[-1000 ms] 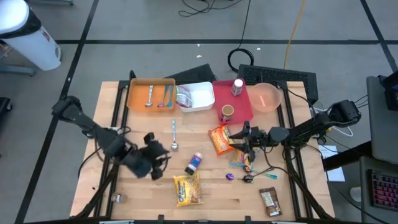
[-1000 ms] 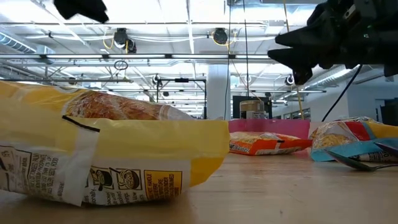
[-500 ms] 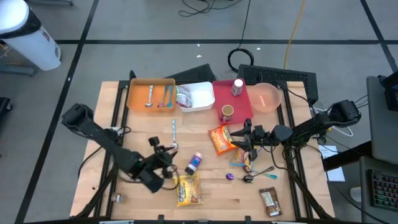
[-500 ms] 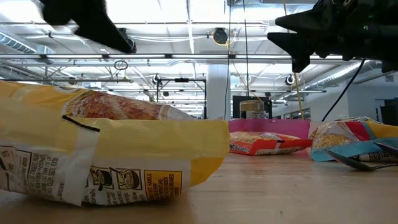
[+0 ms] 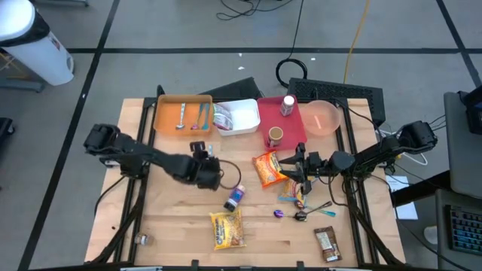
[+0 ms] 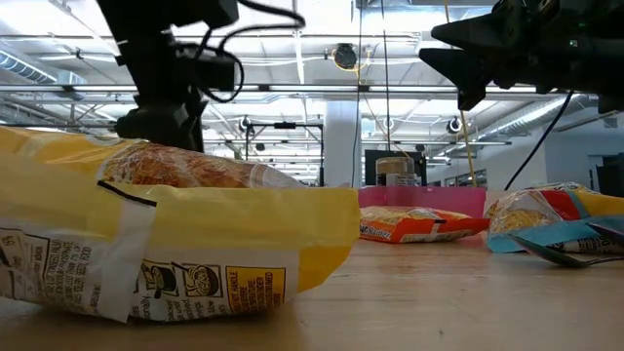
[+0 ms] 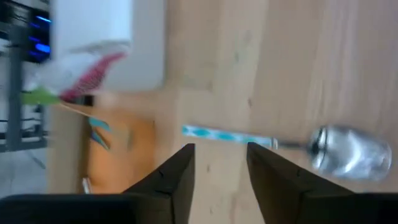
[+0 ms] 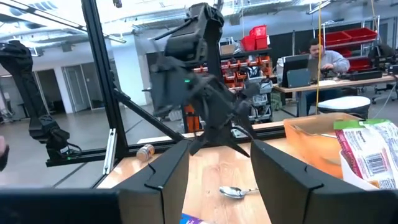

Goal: Pick & Place Food Item
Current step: Put the blue patterned spoon into the orange bin

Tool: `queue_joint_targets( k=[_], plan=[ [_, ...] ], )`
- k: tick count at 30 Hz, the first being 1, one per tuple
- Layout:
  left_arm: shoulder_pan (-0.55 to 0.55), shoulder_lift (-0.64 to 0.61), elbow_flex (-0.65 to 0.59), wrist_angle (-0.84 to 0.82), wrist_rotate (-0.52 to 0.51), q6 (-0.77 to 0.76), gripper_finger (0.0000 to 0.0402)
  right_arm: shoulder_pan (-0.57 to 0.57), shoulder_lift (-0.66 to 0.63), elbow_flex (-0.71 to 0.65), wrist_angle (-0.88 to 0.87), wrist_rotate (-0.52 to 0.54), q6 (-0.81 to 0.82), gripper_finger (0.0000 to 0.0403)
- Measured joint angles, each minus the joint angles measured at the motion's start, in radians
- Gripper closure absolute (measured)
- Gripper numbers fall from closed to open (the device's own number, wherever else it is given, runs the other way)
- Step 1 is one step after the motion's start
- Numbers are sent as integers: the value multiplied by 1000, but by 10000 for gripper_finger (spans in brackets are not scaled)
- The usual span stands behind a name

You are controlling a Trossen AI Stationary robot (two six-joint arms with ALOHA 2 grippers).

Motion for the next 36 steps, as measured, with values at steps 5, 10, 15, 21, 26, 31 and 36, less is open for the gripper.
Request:
queue_joint_targets(
  k=[5, 10, 15, 21, 26, 31, 36],
  plan=[
    [84, -1, 0, -16, 274, 109, 183, 0, 0, 0, 0, 0, -9, 238],
    [97, -1, 0, -31, 467, 180, 133, 0, 0, 0, -4, 0, -9, 238],
    [45, -1, 0, -67, 467, 129, 112, 0, 0, 0, -4, 0, -13, 238],
    [-79, -1, 0, -62, 390, -23, 117, 0, 0, 0, -5, 0, -11, 238],
    [-193, -1, -1, -32, 216, -146, 136, 0, 0, 0, -10, -3, -5, 238],
    [-258, 0, -1, 91, 151, -235, 153, 0, 0, 0, -40, -4, 29, 238],
    [-281, 46, -1, 196, 120, -268, 165, 0, 0, 1, -86, -5, 57, 238]
  ],
)
